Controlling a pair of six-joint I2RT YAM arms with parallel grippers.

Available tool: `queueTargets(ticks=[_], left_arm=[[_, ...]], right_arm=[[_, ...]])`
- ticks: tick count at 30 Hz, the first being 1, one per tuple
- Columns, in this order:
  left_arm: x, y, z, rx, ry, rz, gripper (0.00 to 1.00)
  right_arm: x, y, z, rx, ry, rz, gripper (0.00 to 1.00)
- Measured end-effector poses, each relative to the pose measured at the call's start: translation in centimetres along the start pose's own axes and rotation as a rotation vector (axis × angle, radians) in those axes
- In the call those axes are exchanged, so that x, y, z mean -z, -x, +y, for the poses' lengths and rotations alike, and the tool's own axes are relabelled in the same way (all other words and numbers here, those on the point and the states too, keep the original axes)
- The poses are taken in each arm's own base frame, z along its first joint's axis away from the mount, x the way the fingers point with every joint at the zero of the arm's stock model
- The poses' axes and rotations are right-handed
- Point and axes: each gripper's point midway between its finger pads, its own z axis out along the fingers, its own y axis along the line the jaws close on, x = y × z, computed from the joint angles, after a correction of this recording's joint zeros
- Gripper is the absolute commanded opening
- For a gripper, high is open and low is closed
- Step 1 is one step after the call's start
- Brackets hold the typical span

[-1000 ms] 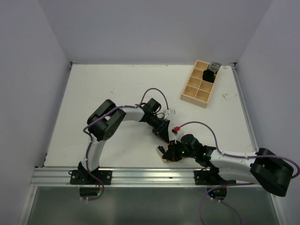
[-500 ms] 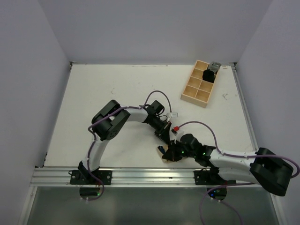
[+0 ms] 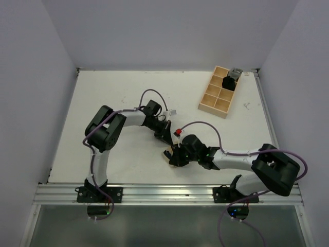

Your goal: Roll the underwear

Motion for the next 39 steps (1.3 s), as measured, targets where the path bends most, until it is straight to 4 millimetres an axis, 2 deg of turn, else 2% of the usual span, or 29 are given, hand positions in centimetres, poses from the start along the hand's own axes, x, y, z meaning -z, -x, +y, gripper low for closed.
queueTargets(ticks=[4,7,10,13,15,17,20,24,27,33,36,39], left_arm=[[1.8,0.5,1.5,0.025,0.049,-0.037,0.00],[2.7,0.8,2.3,0.034,0.078,-0.059,0.00],[3.2,1.0,2.7,0.042,0.090,-0.073,0.16],[3.9,1.4,3.3,0.049,0.119,-0.097,0.20],[5.0,2.1,4.0,0.055,0.158,-0.137,0.33],[6.6,3.0,4.8,0.057,0.200,-0.183,0.33],[9.1,4.1,7.0,0.077,0.290,-0.247,0.24],[11.1,4.5,8.5,0.085,0.364,-0.280,0.30],[11.9,3.3,8.0,0.082,0.394,-0.292,0.32],[13.4,-3.2,5.0,0.085,0.413,-0.317,0.36],[13.3,-5.2,4.0,0.071,0.390,-0.335,0.39],[12.4,-6.6,3.6,0.053,0.341,-0.326,0.39]], right_arm=[[-1.6,2.0,0.9,0.029,0.001,-0.004,0.00],[-3.0,2.7,1.0,0.023,0.006,0.012,0.00],[-3.6,2.8,0.8,0.004,0.022,0.026,0.00],[-3.9,3.0,1.0,-0.011,0.043,0.040,0.00],[-4.1,3.0,1.3,-0.021,0.066,0.052,0.00],[-4.2,2.9,1.5,-0.032,0.083,0.061,0.00],[-4.2,2.7,1.7,-0.045,0.100,0.072,0.00],[-4.1,2.6,1.9,-0.047,0.115,0.082,0.00],[-4.1,2.6,2.0,-0.056,0.120,0.082,0.00],[-4.0,2.3,1.8,-0.102,0.148,0.049,0.00],[-3.9,2.2,1.7,-0.131,0.172,0.031,0.00],[-3.7,2.2,1.5,-0.159,0.190,0.022,0.00]])
